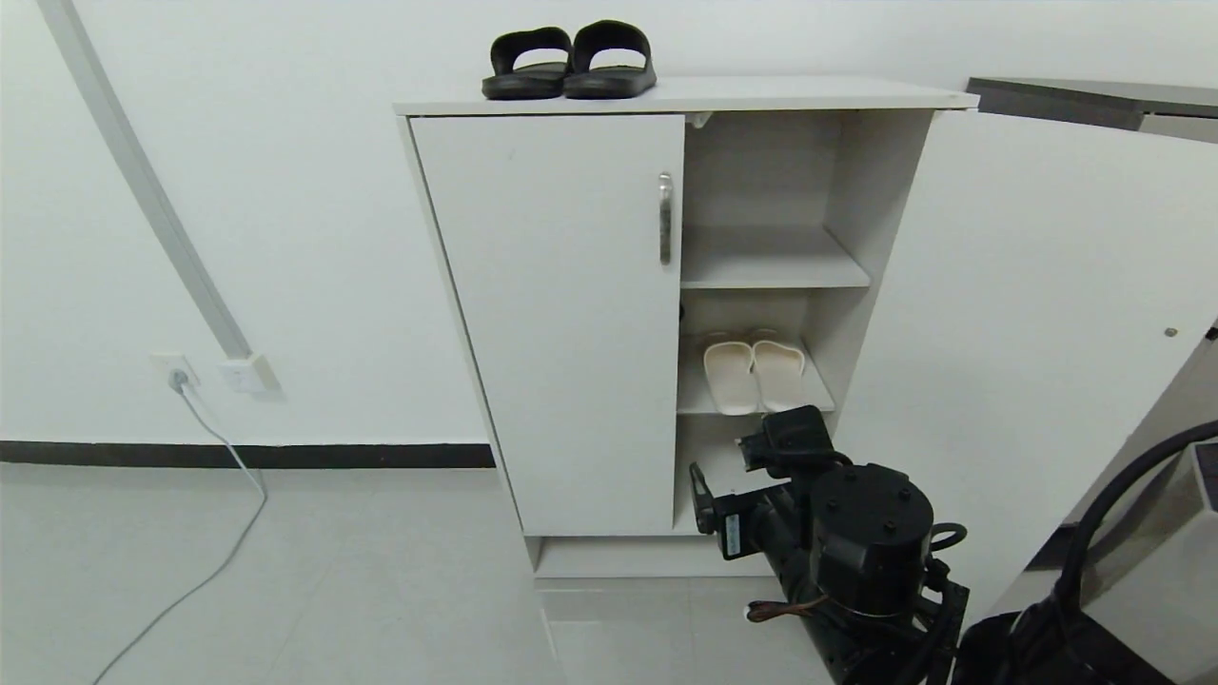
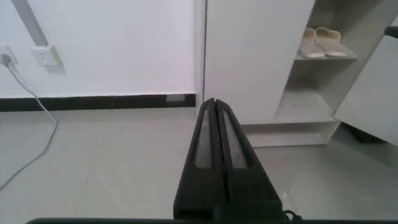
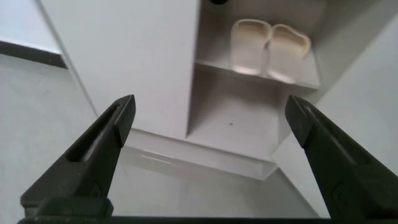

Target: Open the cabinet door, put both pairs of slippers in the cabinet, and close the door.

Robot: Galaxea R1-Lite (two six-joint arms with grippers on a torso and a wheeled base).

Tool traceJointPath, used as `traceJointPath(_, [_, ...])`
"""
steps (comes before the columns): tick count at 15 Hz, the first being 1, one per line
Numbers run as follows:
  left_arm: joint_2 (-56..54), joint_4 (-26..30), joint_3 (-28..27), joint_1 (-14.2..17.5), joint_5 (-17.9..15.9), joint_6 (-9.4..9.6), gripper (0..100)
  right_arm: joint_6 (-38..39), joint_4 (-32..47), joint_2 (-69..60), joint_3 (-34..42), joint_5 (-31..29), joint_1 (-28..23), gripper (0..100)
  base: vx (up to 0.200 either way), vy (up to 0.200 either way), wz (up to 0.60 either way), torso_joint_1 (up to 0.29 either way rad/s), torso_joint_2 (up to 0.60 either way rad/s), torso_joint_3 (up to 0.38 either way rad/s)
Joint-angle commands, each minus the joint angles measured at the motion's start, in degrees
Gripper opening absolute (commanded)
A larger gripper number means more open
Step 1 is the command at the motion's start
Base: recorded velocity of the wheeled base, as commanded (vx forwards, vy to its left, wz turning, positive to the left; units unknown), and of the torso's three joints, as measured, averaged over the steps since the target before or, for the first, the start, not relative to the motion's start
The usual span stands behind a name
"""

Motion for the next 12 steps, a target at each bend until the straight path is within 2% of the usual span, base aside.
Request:
traceJointPath(1, [0.0,0.0,0.0,0.0,-0.1,-0.02,0,0.0,-0.1,-0.1,0.0,0.1,0.0,100,0.0,0.2,0.0,0.002,0.0,0.007])
traceJointPath(9, [0.1,0.0,0.0,0.0,-0.1,-0.02,0,-0.2,-0.1,-0.4,1.6,0.0,-0.9,100,0.0,0.2,0.0,0.003,0.0,0.002])
traceJointPath(12, [0.1,0.0,0.0,0.0,0.0,-0.11,0,-0.7,0.0,-0.4,1.8,0.0,-1.4,100,0.0,0.0,0.0,0.0,0.0,0.0])
